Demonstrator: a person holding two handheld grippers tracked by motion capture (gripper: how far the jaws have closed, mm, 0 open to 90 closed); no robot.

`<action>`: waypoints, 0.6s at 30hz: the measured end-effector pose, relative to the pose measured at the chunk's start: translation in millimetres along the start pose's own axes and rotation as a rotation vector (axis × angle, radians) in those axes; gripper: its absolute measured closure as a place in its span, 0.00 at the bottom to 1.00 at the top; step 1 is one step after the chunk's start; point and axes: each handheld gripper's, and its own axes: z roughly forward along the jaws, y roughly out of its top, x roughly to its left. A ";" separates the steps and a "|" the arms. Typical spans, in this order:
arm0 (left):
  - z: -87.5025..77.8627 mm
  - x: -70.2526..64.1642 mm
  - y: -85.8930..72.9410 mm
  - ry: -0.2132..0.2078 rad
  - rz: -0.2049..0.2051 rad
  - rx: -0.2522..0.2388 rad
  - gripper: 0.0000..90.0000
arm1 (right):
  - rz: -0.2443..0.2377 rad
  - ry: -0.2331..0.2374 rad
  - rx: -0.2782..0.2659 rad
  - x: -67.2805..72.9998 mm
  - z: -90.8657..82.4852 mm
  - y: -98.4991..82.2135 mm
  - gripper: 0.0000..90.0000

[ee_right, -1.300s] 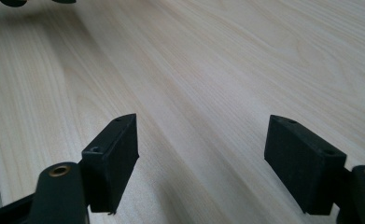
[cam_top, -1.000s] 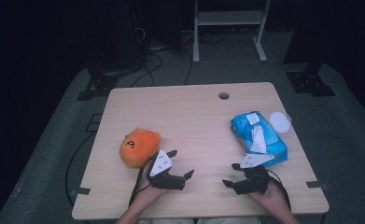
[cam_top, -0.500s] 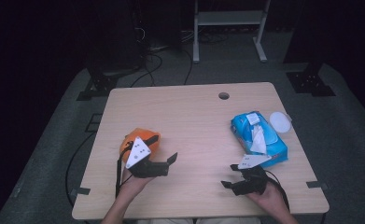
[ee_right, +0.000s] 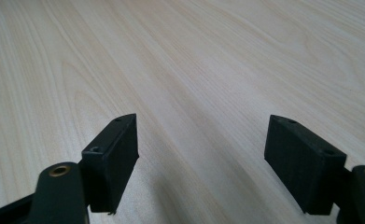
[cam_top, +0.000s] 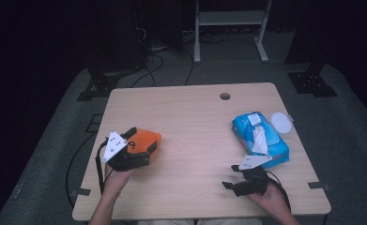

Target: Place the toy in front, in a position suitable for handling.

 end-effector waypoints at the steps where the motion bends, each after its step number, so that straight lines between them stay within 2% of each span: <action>1: -1.1 2.5 -0.4 0.008 0.000 -0.001 0.12 | 0.001 0.000 0.001 0.1 0.1 0.0 0.28; 3: -2.6 5.8 -0.9 0.021 -0.002 -0.002 0.12 | -0.001 0.001 0.001 0.0 0.3 0.0 0.28; 8: -9.6 25.0 -7.0 0.074 -0.030 0.004 0.12 | 0.001 0.004 0.006 0.5 2.0 0.4 0.28; 13: -12.4 32.8 -11.9 0.099 -0.047 0.009 0.12 | -0.002 0.007 0.007 1.1 3.7 1.2 0.28; 18: -11.0 40.4 -22.5 0.126 -0.041 0.050 0.12 | -0.004 0.008 0.005 1.3 3.4 2.2 0.28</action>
